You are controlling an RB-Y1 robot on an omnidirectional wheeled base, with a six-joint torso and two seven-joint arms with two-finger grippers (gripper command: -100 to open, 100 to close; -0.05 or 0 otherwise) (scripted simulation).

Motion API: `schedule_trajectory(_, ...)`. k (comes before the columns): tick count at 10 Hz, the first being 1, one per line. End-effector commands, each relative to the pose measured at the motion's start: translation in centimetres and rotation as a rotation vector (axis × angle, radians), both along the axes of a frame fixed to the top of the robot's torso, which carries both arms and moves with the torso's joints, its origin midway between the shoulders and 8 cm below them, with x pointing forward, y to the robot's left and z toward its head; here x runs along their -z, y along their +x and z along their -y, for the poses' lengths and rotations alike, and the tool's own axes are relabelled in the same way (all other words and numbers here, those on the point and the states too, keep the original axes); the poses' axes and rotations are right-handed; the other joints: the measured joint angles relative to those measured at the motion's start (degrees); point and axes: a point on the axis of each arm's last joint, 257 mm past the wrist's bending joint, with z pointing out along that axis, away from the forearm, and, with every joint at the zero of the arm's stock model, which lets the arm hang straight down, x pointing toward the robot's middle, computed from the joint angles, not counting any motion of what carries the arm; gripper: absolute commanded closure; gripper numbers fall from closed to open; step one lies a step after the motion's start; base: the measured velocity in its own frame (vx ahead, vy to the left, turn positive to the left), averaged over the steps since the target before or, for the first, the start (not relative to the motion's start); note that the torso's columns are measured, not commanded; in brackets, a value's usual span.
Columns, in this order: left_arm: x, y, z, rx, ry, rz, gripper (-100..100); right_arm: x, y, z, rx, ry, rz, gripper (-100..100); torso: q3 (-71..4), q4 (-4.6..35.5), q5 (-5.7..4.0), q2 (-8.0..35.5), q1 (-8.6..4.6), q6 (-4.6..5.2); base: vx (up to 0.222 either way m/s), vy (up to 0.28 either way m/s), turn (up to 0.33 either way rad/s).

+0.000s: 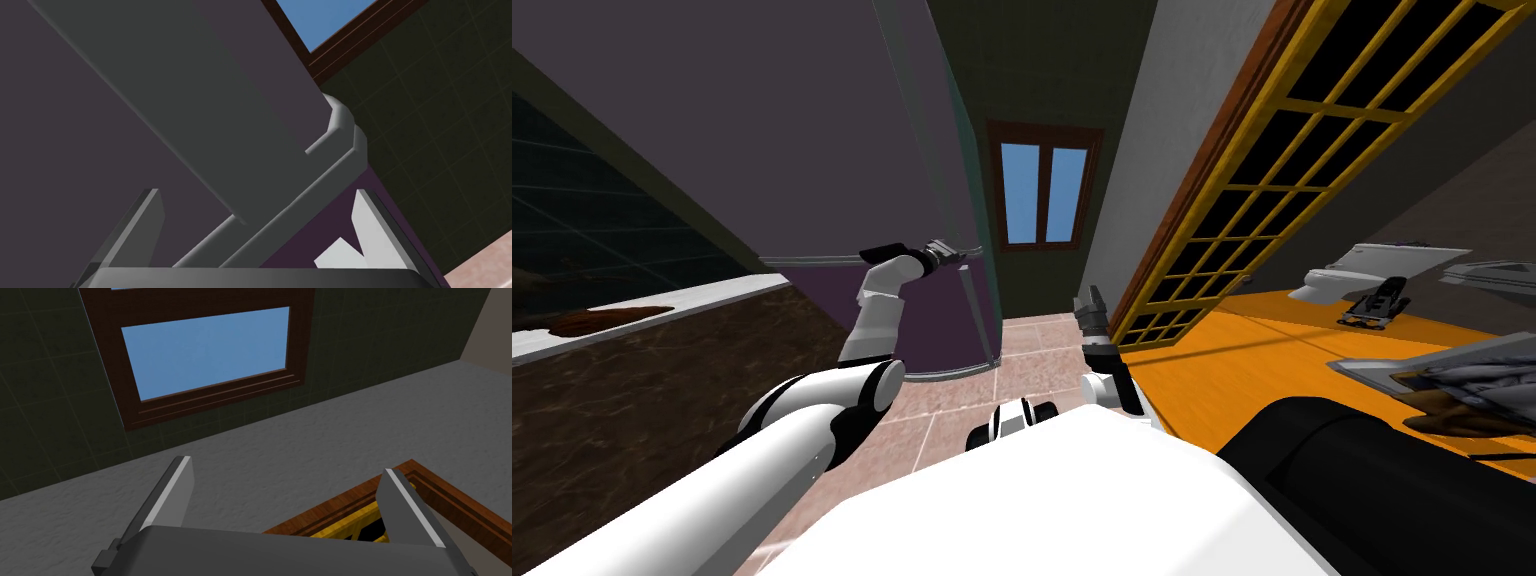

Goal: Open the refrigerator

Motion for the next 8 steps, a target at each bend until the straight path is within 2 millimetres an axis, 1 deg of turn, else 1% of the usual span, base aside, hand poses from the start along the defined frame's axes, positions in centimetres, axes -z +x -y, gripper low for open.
schedule_trajectory(1,0.0,0.0,0.0,0.000,0.000,-0.001,100,0.0,0.0,0.0,0.000,0.000,0.000,0,0.0,0.0,0.00,0.0,0.04,0.01,0.010,-0.006,0.001)
schedule_trajectory(2,-0.1,-0.5,1.4,0.033,-0.001,-0.001,100,0.0,0.0,0.0,0.000,0.000,0.000,0,0.0,0.0,0.02,0.0,0.09,0.01,-0.079,0.110,0.009)
schedule_trajectory(3,-0.2,-1.1,2.9,0.066,-0.001,-0.001,100,0.0,0.0,0.0,0.000,0.000,0.000,0,0.1,0.0,0.03,0.2,0.21,0.18,-0.207,0.220,-0.063)
schedule_trajectory(4,-0.2,-1.1,2.9,0.066,-0.001,-0.001,100,0.0,0.0,0.0,0.000,-0.001,0.000,0,0.3,0.0,0.03,0.5,0.18,0.26,-0.174,0.231,-0.079)
schedule_trajectory(5,-0.3,-1.7,4.3,0.099,-0.001,0.000,100,0.0,0.0,0.0,0.000,0.000,0.000,0,0.2,0.1,0.01,0.2,0.05,0.02,-0.177,0.250,-0.035)
schedule_trajectory(7,-0.4,-3.0,7.2,0.167,-0.001,0.000,100,0.0,0.0,0.0,0.000,-0.001,0.000,0,0.1,0.0,0.06,0.1,0.21,-0.05,-0.221,0.298,-0.047)
schedule_trajectory(8,-0.4,-3.0,7.2,0.167,-0.001,0.000,100,0.0,0.0,0.0,0.000,-0.001,0.000,0,0.1,0.1,0.07,0.2,0.17,-0.11,-0.183,0.246,-0.041)
